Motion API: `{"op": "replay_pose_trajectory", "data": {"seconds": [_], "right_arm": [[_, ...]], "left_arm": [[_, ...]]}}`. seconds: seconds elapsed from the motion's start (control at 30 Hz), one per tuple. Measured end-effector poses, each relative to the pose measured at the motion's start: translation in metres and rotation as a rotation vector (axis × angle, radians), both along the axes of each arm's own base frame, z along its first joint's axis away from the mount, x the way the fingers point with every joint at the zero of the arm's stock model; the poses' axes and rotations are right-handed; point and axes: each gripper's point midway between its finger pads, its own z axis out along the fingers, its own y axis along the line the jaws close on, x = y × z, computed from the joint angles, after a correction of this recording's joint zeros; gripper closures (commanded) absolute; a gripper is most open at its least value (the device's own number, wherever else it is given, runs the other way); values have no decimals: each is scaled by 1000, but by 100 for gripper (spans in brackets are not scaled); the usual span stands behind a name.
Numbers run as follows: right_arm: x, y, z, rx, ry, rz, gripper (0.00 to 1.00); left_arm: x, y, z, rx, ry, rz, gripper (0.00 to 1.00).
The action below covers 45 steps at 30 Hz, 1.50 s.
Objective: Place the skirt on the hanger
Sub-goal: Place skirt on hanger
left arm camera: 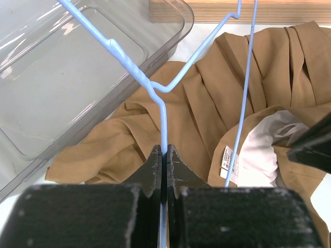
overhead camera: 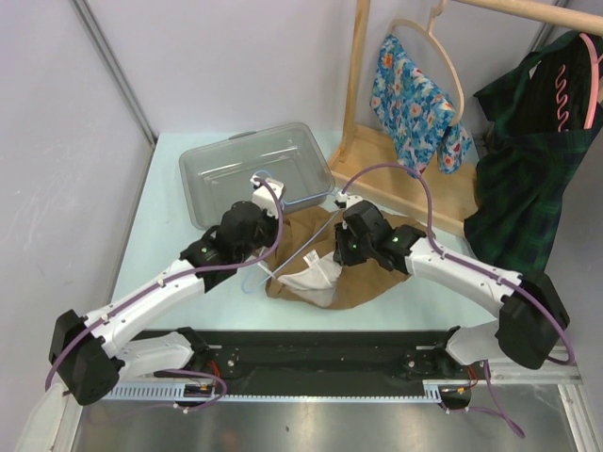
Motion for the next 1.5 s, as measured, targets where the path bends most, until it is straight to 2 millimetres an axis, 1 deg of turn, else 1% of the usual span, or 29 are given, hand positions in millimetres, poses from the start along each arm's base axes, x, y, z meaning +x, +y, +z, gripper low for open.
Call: {"op": "replay_pose_trajectory", "data": {"seconds": [0.07, 0.2, 0.43, 0.47, 0.53, 0.67, 0.8, 0.9, 1.03, 1.13, 1.27, 1.37, 1.5], "right_arm": [[4, -5, -8, -20, 22, -37, 81], [7, -29, -15, -65, 46, -130, 81], [20, -101, -23, -128, 81, -346, 81], [20, -108, -25, -138, 86, -369, 81], [20, -118, -27, -152, 96, -391, 81], [19, -121, -29, -165, 98, -384, 80], [17, -121, -34, -176, 93, -363, 80], [17, -121, -36, -185, 90, -352, 80], [18, -121, -40, -185, 91, -355, 84], [16, -126, -52, -184, 115, -386, 85], [14, -135, -72, -187, 172, -433, 86], [19, -135, -79, -166, 188, -458, 86], [30, -132, -82, -128, 177, -467, 85]], "left_arm": [[0, 0, 0, -3, 0, 3, 100], [0, 1, 0, 1, -3, 12, 100], [1, -1, 4, -16, -19, 7, 100], [0, -2, 4, -21, -21, 3, 100], [-3, -3, 3, -32, -25, -11, 100], [-12, -2, 2, -53, -34, -39, 100], [-20, -4, 7, -79, -42, -75, 100], [-27, -10, 13, -106, -46, -122, 100], [-41, -20, 25, -154, -62, -218, 100], [-49, -27, 28, -175, -59, -274, 100], [-56, -34, 22, -180, -32, -326, 100], [-58, -39, 14, -172, -5, -336, 100], [-56, -45, -5, -132, 37, -312, 100]]}}
